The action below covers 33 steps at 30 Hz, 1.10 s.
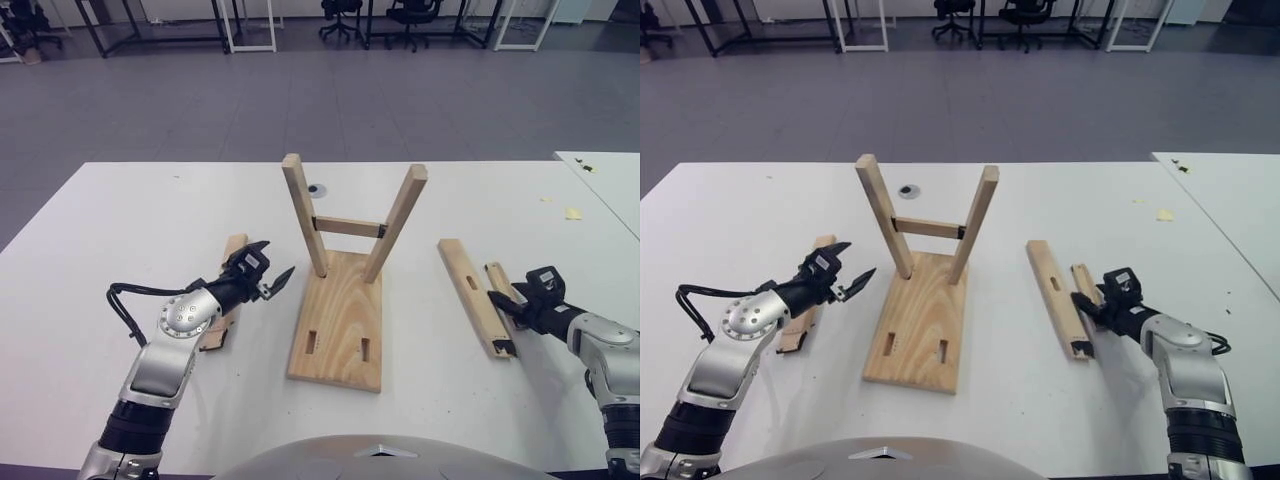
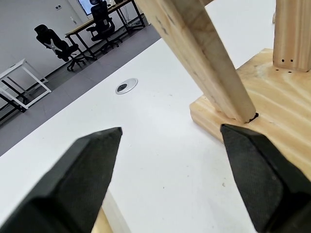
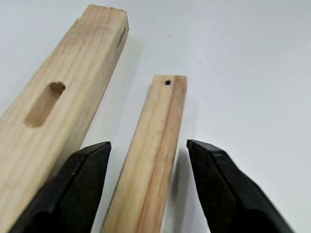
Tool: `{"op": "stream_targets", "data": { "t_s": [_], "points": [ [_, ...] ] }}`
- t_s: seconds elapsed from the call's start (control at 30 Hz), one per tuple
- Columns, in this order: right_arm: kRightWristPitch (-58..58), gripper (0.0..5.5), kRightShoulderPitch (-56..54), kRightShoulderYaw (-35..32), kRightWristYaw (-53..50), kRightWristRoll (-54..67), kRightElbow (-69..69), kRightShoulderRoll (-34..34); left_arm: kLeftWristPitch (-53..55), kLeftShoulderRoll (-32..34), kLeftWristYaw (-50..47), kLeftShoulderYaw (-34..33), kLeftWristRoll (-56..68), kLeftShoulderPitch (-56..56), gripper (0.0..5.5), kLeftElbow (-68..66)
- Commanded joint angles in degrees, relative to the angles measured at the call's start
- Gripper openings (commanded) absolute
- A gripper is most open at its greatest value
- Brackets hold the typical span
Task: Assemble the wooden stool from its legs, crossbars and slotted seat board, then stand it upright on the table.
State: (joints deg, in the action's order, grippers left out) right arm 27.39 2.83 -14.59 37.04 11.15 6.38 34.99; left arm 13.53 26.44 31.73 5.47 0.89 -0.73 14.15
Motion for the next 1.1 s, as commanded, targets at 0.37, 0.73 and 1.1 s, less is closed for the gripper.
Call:
{"op": "stream_targets", "data": {
  "t_s": [0.37,0.73,1.1],
  "points": [
    [8.34,1.60,5.95,-0.21,-6.29,1.60,-1.43,-2.66,9.99,-0.95,1.28,-3.02,8.68,-1.83,3.74,11.48],
    [-4.36,1.32,-27.64,0.89,-12.78,1.15,-26.43,1.80,29.34,-12.58,-23.29,-18.94,67.46,28.13,3.74,18.35],
    [-5.96,1.32,-37.13,25.89,-11.06,-5.79,-39.37,-8.13,25.70,-16.10,-39.96,-17.70,85.62,39.22,3.55,12.42]
  ]
}}
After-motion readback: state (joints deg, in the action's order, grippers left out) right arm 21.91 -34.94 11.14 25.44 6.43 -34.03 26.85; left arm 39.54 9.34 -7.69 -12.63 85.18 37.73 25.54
